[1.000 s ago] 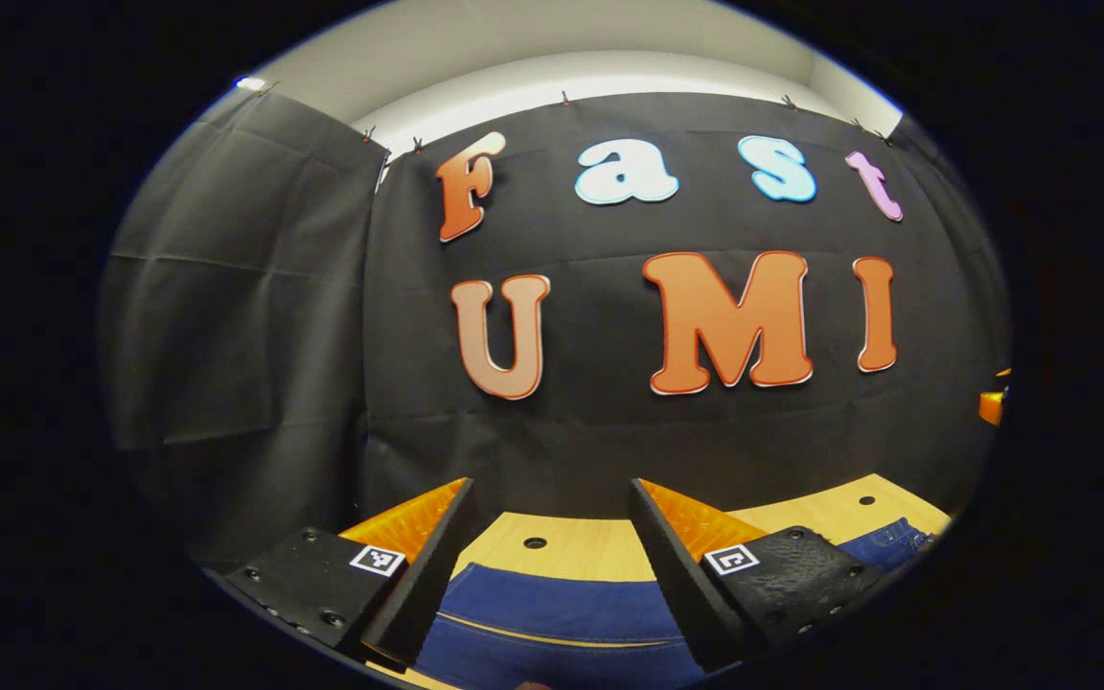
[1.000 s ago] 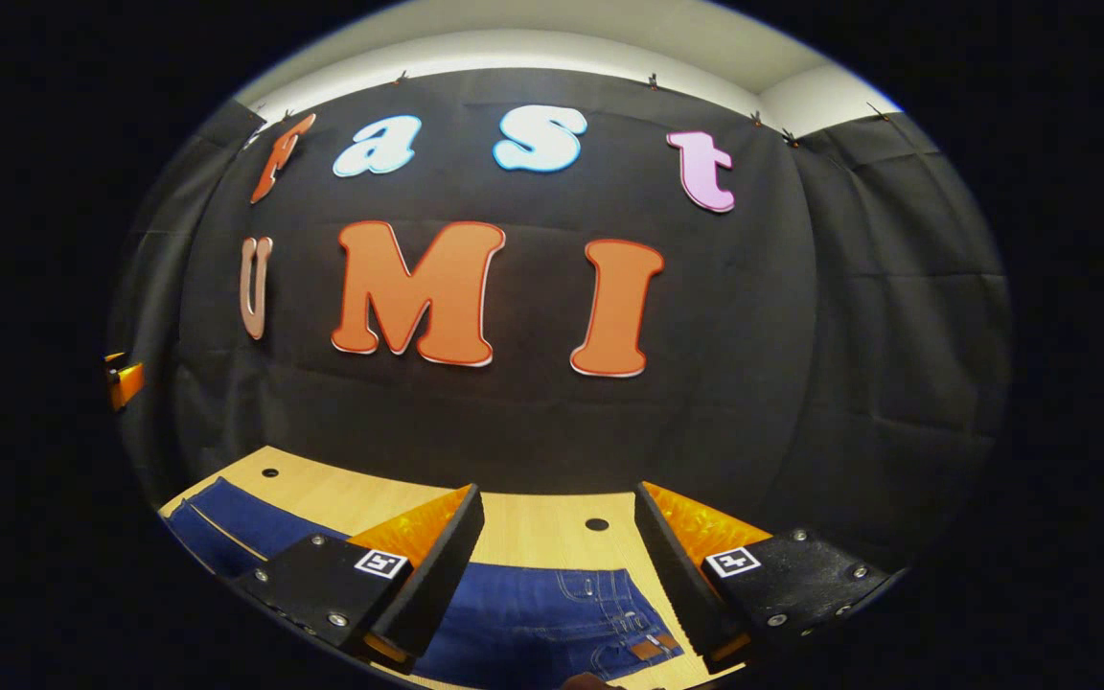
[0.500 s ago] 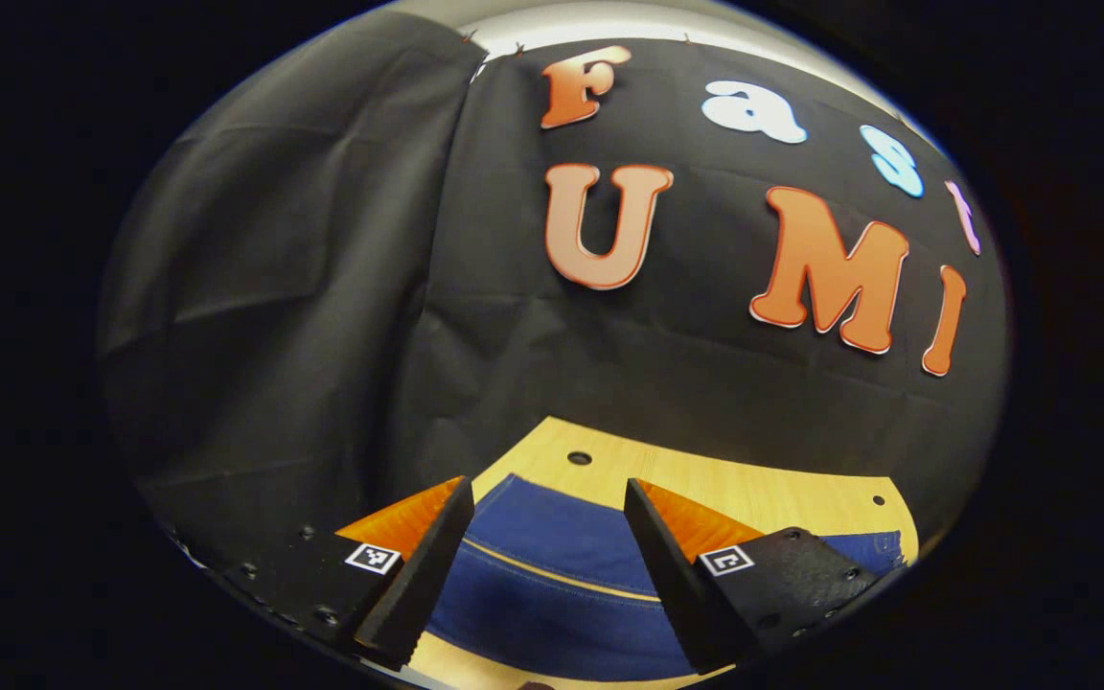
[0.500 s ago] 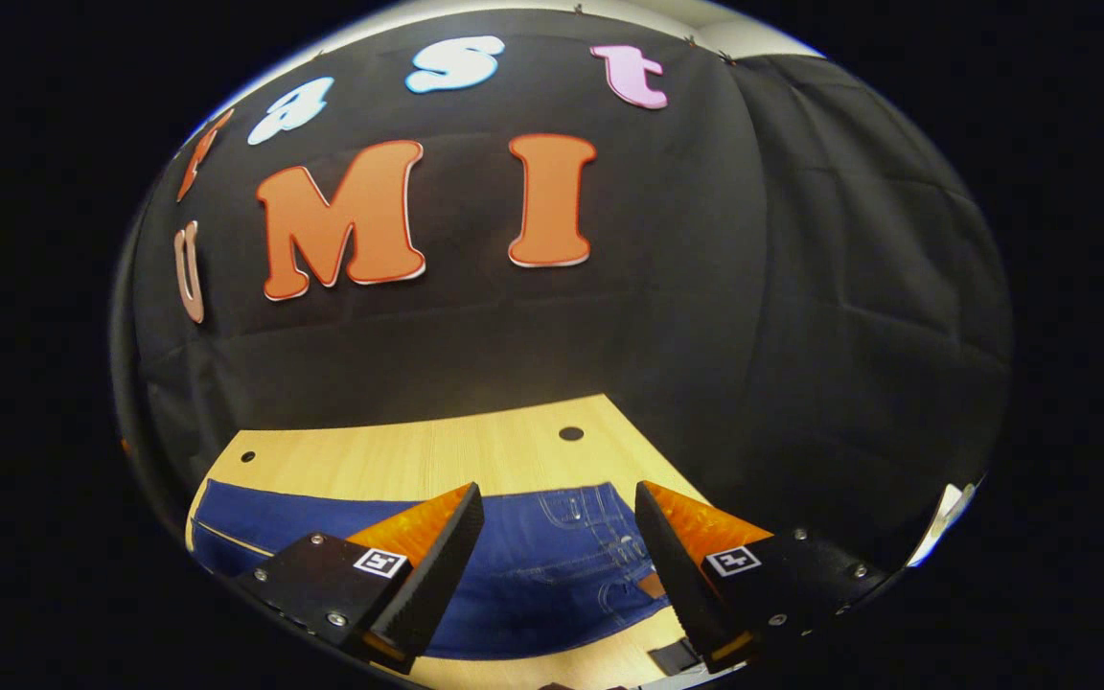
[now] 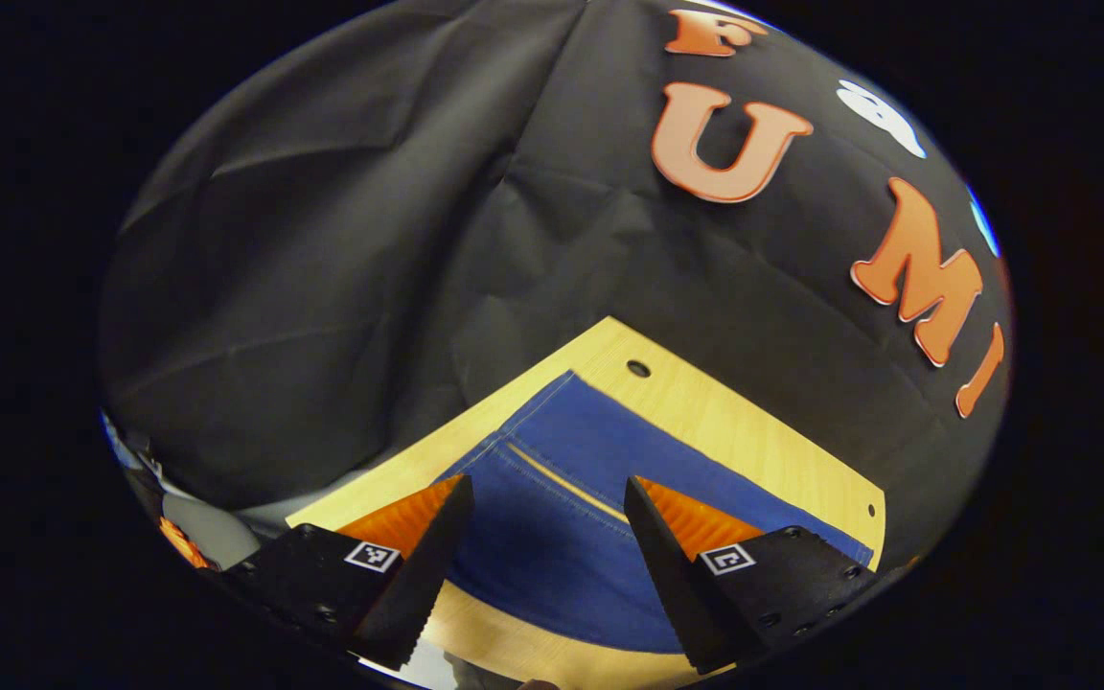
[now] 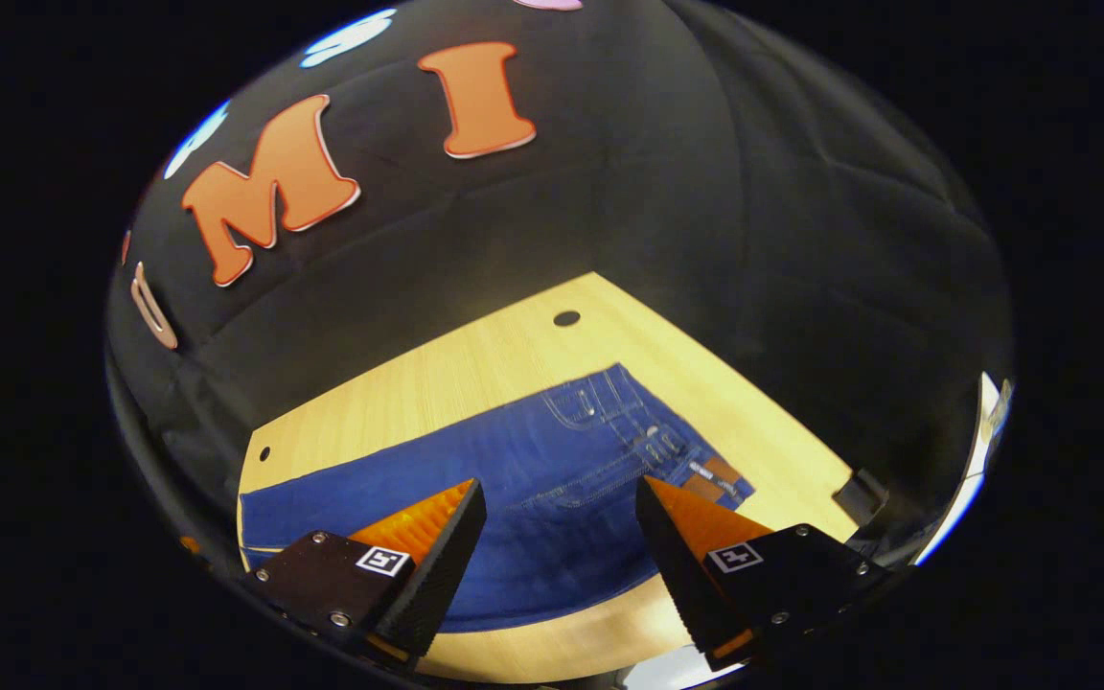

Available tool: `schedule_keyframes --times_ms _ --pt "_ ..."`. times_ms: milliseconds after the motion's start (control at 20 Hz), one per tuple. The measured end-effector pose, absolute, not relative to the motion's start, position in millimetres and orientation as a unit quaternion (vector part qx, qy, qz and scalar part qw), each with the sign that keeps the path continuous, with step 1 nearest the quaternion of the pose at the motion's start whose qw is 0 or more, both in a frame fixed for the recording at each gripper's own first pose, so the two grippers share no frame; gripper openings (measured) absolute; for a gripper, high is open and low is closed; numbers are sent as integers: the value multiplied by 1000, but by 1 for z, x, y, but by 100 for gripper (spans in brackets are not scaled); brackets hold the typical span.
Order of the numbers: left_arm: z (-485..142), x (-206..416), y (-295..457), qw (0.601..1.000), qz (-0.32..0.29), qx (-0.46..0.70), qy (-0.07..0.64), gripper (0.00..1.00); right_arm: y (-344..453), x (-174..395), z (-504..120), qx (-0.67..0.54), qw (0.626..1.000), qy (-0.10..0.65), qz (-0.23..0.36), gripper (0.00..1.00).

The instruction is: Grasp the waist and the cuffs of the jeans and fold them to make the two legs overlap; first hold the waist and fold one-third of the jeans toward the cuffs, then hold the cuffs and fold the remaining one-third in the same direction to finish folding.

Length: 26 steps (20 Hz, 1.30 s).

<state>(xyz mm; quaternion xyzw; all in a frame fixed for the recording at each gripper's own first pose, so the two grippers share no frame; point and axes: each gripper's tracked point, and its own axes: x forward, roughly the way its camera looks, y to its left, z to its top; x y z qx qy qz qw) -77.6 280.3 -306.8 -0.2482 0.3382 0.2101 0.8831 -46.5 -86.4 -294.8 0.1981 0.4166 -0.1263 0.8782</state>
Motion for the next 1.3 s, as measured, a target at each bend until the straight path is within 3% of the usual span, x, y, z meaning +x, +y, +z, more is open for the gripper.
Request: schedule_keyframes --times_ms 300,600,900,1150,1300 --pt "-377 -95 288 801 236 -362 414 98 -90 -58 -341 229 838 476 -134 98" --pt "-422 -115 304 725 259 -466 436 98 -89 -68 -372 285 799 509 -147 98" --pt "-445 -127 309 693 253 -516 435 98 -93 -76 -390 330 775 513 -164 98" --pt "-451 -101 310 694 222 -571 378 94 -98 -87 -410 363 752 518 -186 98" --pt "-456 -80 307 696 198 -593 353 84 -95 -93 -419 379 739 524 -189 98"
